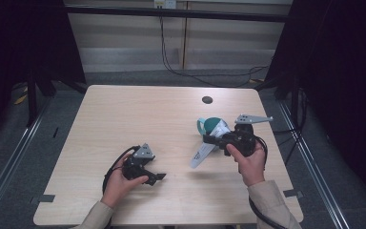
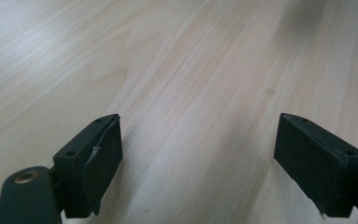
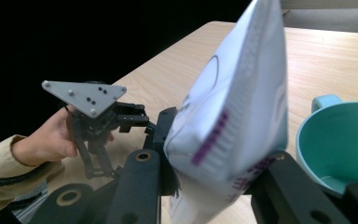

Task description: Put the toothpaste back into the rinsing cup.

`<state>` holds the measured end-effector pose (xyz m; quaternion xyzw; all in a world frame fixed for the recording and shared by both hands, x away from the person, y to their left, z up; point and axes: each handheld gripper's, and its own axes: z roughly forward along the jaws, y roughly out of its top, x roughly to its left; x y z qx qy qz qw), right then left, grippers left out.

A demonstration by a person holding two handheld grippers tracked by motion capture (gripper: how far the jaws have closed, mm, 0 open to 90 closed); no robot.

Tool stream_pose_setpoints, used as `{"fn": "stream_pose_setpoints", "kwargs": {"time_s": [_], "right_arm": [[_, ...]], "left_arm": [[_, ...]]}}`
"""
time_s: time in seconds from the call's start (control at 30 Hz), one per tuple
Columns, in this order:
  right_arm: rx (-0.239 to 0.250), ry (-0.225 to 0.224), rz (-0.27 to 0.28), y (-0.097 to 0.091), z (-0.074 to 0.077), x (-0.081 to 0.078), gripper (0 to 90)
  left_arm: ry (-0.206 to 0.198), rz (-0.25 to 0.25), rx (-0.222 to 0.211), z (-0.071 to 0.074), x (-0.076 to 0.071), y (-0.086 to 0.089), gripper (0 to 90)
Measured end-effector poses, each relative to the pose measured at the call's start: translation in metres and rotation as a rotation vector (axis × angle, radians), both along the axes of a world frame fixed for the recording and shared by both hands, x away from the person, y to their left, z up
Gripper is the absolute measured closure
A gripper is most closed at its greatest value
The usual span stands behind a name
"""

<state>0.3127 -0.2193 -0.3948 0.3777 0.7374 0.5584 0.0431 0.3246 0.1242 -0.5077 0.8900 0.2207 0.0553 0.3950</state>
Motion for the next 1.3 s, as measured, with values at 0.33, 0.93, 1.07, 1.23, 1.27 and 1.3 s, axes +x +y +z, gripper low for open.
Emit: {"fn": "stream_pose_setpoints", "kwargs": {"time_s": [0.33, 0.93, 1.07, 1.23, 1.27, 1.3], "right_arm": [[-0.021, -0.011, 0.001, -0.002, 0.01, 0.003, 70.2], [-0.037, -0.033, -0.003, -0.007, 0.038, 0.014, 70.2], [-0.039, -0.037, -0.007, -0.008, 0.043, 0.016, 70.2], [-0.031, -0.045, -0.018, -0.012, 0.049, 0.019, 70.3], [-0.03, -0.045, -0.022, -0.013, 0.05, 0.02, 70.2], [-0.027, -0.046, -0.024, -0.013, 0.051, 0.021, 70.2]], "left_arm": [[-0.038, -0.017, 0.024, -0.002, -0.003, 0.002, 11.8], [-0.036, -0.017, 0.032, -0.002, -0.003, 0.001, 9.8], [-0.034, -0.016, 0.031, -0.002, -0.004, 0.001, 9.8], [-0.034, -0.016, 0.032, -0.002, -0.004, 0.001, 9.7], [-0.035, -0.017, 0.032, -0.002, -0.003, 0.001, 9.7], [-0.035, -0.017, 0.032, -0.002, -0.003, 0.001, 9.7]]}}
